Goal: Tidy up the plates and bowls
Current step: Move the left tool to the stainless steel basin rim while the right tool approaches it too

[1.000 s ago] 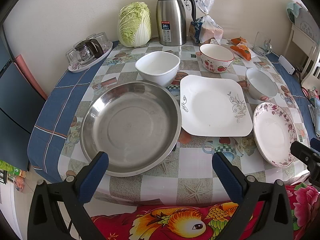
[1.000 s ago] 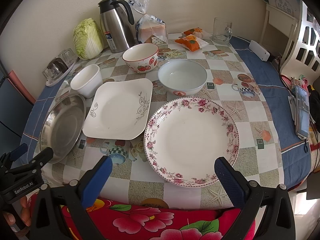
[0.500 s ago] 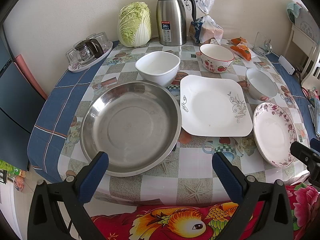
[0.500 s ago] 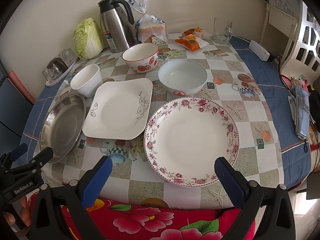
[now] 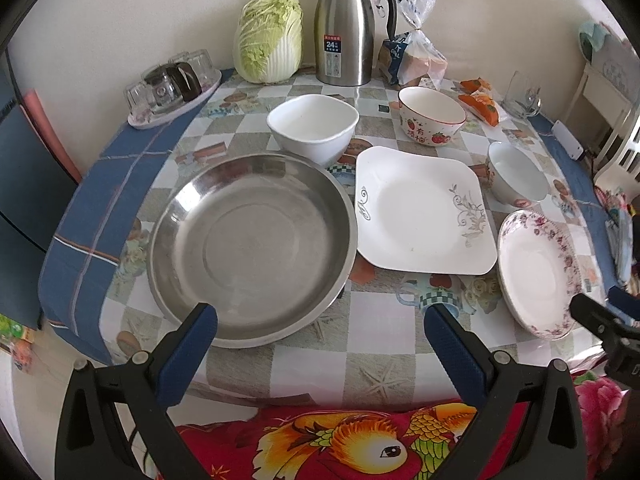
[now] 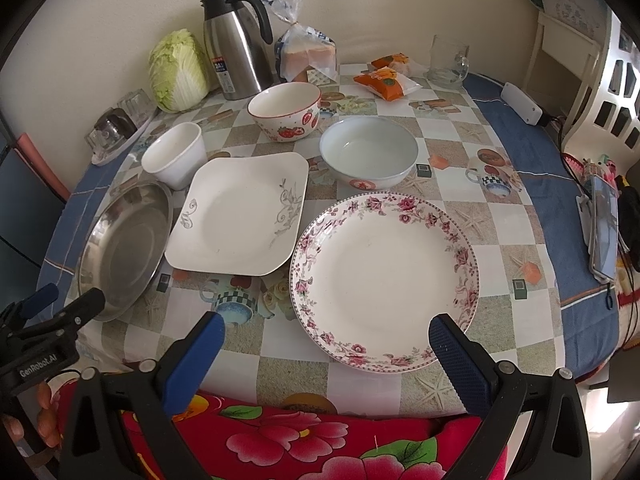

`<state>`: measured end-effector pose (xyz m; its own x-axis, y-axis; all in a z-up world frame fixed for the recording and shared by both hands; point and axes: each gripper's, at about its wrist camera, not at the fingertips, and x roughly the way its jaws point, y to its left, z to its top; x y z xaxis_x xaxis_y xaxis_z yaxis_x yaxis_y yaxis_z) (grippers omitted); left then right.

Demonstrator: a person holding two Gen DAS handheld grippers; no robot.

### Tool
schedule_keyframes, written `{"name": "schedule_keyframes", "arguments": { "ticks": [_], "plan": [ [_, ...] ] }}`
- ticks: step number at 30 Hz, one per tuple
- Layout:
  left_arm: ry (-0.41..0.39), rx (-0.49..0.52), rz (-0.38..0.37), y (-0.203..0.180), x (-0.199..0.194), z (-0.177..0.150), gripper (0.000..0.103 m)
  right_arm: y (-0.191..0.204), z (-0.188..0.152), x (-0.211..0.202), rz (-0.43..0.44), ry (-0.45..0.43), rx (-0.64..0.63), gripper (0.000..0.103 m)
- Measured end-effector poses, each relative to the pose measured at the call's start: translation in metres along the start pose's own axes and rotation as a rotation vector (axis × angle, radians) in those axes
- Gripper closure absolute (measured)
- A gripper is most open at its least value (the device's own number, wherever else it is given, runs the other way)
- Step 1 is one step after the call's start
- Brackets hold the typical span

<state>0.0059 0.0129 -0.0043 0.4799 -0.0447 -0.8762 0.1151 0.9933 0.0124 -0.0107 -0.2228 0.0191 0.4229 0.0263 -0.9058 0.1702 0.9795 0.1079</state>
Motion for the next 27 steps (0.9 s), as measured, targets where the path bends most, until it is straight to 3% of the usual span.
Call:
{"name": "schedule_keyframes", "arguments": {
  "ticks": [4,14,27],
  "plan": [
    [0.008,-0.014,-0.032,0.004,0.001,0.002,0.000,0.005,0.003,-0.001,-0.001,0.010,-0.025,0.000],
    [-0.034,-0.083,-0.022,0.042,-0.005,0.023,0.000,0.026,0.036,-0.017,0.012,-0.038,-0.064,0.000],
    [-0.190,-0.257,0.006,0.134,-0.008,0.049,0.000,0.090,0.086,-0.009,0.217,-0.113,-0.107,0.000]
  ]
}}
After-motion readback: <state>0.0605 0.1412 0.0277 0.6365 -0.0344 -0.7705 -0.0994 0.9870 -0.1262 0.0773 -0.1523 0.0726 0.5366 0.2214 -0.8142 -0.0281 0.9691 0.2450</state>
